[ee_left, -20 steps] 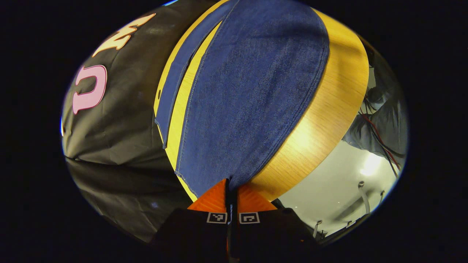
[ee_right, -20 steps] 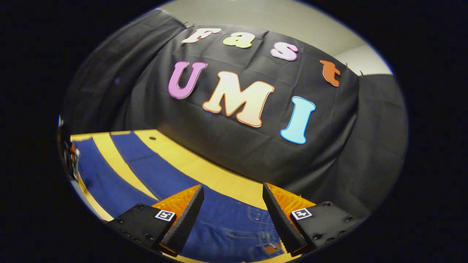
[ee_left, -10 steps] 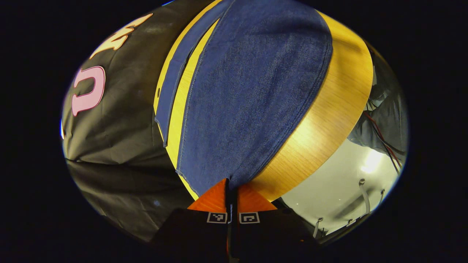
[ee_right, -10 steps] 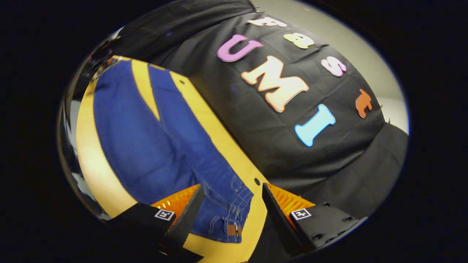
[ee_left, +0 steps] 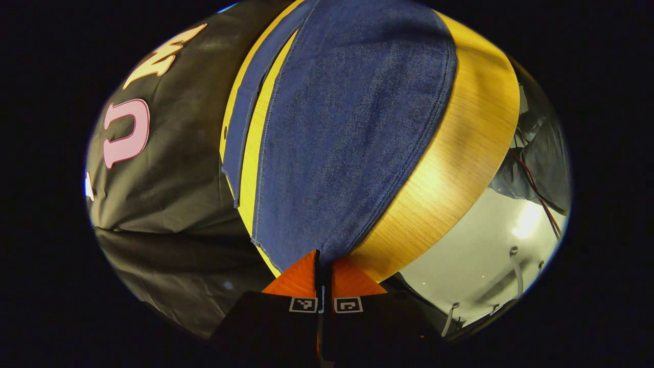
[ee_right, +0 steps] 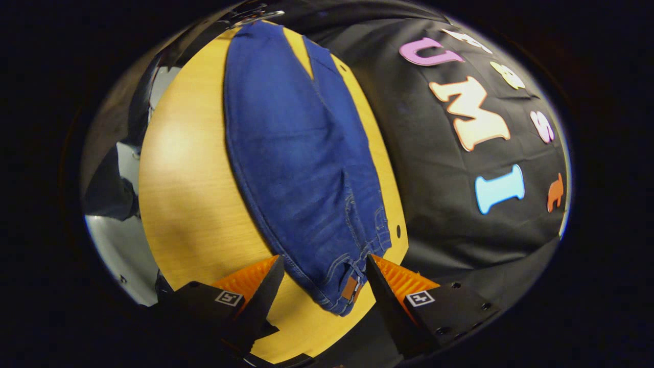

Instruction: Grasp the waist and the cuffs of the jeans and fold them to make the two legs overlap; first hold the waist and fold one-third of the jeans toward the cuffs, then hold the cuffs and fold the remaining one-third in the same direction to finish folding.

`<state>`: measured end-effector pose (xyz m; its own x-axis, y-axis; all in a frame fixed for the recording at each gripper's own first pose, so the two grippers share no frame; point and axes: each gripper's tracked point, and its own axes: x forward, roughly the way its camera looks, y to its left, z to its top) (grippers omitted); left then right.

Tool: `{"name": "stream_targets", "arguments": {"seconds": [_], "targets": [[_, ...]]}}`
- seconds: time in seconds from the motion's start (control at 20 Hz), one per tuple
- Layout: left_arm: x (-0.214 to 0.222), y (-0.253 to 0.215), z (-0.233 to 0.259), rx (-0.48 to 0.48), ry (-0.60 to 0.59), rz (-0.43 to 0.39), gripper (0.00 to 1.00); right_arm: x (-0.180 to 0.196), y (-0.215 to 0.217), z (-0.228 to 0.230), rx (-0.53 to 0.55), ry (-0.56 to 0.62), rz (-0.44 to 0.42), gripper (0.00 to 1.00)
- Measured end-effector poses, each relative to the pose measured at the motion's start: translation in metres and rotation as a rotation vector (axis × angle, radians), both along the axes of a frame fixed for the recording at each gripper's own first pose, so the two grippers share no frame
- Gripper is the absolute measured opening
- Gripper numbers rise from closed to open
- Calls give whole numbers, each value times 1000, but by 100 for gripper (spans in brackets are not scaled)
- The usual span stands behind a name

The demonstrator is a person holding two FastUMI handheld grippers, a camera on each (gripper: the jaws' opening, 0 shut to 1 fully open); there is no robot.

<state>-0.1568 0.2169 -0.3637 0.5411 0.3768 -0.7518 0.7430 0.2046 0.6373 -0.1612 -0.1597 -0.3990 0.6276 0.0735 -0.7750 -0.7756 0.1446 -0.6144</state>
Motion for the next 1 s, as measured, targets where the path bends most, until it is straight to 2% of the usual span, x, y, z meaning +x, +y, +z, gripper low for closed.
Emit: {"name": "stream_targets", "arguments": {"seconds": [0.15, 0.2, 0.35, 0.45, 0.6, 0.65, 0.7, 0.8, 0.9, 1.0], "targets": [[0, 1, 1, 15, 6, -10, 0, -9, -7, -21, -78, 31, 64, 100], [0, 0, 0, 12, 5, -5, 0, -10, -5, -24, -97, 25, 76, 96], [1, 1, 0, 3, 6, 14, 0, 3, -10, -33, -121, 4, 62, 90], [0, 0, 0, 0, 5, 19, 0, 1, -11, -46, -119, 62, 17, 80], [1, 0, 0, -4, -5, 36, 0, -5, -10, -52, -135, 81, -6, 24], [1, 0, 0, -6, -8, 46, 0, -7, -10, -48, -132, 74, -21, 19], [2, 1, 0, -13, -17, 67, 0, -1, -11, -46, -130, 45, -47, 11], [2, 0, 1, -52, -37, 146, 0, 0, -9, -44, -74, 56, -131, 4], [5, -2, 10, -95, -66, 239, 0, 11, -7, -35, -30, 27, -178, 3], [17, -8, 23, -114, -110, 295, 0, 19, -4, -15, 13, -23, -207, 3]]}}
